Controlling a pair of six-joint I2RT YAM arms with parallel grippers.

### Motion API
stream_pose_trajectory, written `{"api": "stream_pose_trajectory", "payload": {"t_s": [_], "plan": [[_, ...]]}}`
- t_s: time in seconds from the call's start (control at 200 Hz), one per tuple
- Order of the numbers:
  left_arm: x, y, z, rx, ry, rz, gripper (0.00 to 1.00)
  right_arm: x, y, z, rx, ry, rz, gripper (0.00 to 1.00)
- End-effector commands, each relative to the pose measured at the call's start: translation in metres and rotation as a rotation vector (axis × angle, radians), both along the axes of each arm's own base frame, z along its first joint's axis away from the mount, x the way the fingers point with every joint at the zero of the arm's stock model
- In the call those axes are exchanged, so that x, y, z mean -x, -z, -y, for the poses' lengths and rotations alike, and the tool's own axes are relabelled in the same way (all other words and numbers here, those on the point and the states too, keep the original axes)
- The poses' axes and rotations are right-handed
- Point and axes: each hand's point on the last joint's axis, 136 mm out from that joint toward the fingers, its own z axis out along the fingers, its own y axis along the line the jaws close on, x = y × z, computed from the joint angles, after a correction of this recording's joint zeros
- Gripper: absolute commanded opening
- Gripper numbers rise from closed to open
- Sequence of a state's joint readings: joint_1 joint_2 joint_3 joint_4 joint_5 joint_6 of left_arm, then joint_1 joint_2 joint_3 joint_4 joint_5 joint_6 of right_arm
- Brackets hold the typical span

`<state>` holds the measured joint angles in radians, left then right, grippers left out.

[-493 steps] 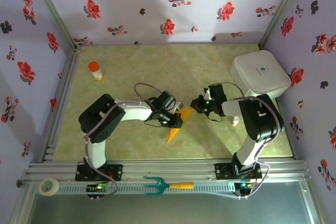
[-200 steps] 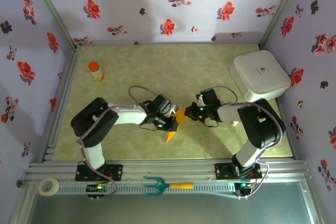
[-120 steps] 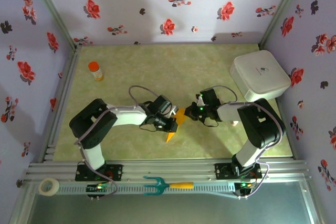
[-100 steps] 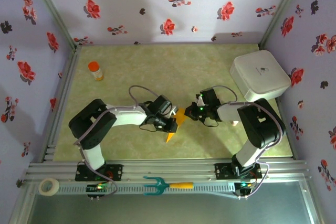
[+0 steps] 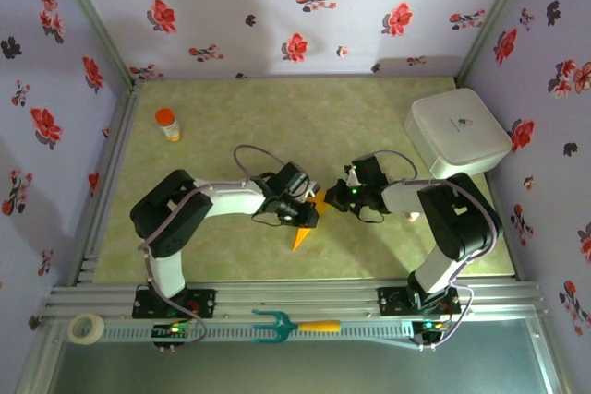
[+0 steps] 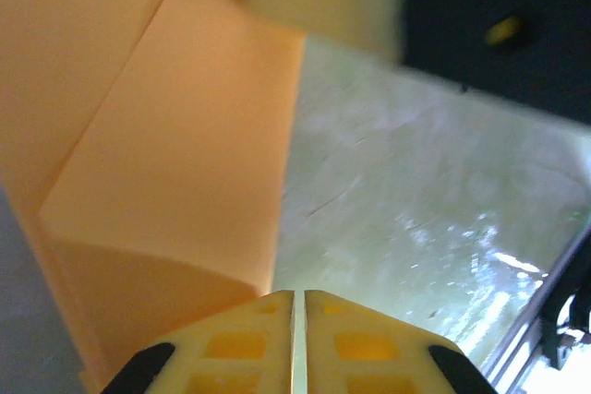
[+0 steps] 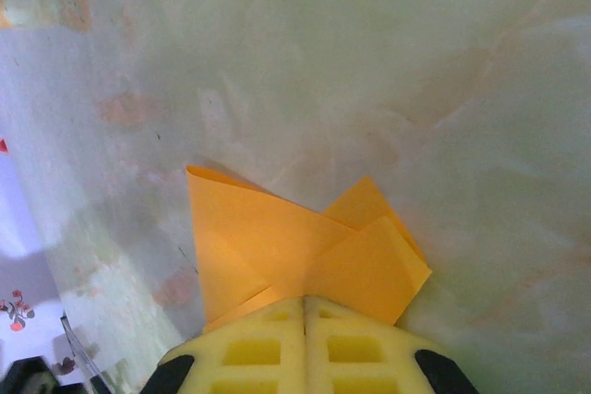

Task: Fold a paper plane with a square sheet of paper (pick it up from the middle)
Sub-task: Fold the wing for the fifth time at the center of the table.

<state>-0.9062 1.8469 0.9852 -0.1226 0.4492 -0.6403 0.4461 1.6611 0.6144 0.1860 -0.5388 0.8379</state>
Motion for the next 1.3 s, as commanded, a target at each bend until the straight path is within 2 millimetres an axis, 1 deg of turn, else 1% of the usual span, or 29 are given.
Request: {"api": "stream_pose_trajectory", "payload": {"t_s": [0.0, 0.155, 0.405, 0.59, 0.665, 0.73, 0.805, 0.93, 1.04, 1.145, 1.215, 1.295], "plan": [[0.022, 0.018, -0.018, -0.067, 0.026, -0.066, 0.12, 0.015, 0.040, 0.027, 0.161, 0.045, -0.093, 0.00], [0.033, 0.019, -0.035, -0.092, 0.025, -0.069, 0.13, 0.014, 0.041, 0.028, 0.165, 0.046, -0.095, 0.00], [0.048, 0.017, -0.047, -0.090, 0.036, -0.081, 0.14, 0.014, 0.042, 0.030, 0.170, 0.052, -0.096, 0.00], [0.064, 0.023, -0.063, -0.125, 0.040, -0.104, 0.13, 0.014, 0.040, 0.030, 0.169, 0.050, -0.094, 0.00], [0.065, 0.021, -0.068, -0.128, 0.027, -0.090, 0.13, 0.013, 0.039, 0.030, 0.167, 0.050, -0.092, 0.00], [0.061, 0.012, -0.066, -0.106, 0.020, -0.054, 0.12, 0.012, 0.037, 0.029, 0.162, 0.049, -0.087, 0.00], [0.051, -0.004, -0.057, -0.054, 0.009, 0.005, 0.10, 0.010, 0.034, 0.026, 0.150, 0.045, -0.080, 0.00], [0.028, -0.029, -0.041, 0.005, -0.024, 0.083, 0.10, 0.006, 0.029, 0.022, 0.131, 0.040, -0.069, 0.01], [0.010, -0.043, -0.028, 0.050, -0.044, 0.129, 0.11, 0.005, 0.027, 0.022, 0.128, 0.039, -0.064, 0.02], [-0.002, -0.043, -0.018, 0.061, -0.047, 0.125, 0.13, 0.005, 0.027, 0.021, 0.123, 0.035, -0.062, 0.02], [-0.006, -0.036, -0.013, 0.054, -0.036, 0.106, 0.13, 0.005, 0.026, 0.020, 0.117, 0.032, -0.061, 0.02], [-0.004, -0.025, -0.011, 0.038, -0.020, 0.072, 0.12, 0.003, 0.024, 0.018, 0.109, 0.030, -0.058, 0.03]]}}
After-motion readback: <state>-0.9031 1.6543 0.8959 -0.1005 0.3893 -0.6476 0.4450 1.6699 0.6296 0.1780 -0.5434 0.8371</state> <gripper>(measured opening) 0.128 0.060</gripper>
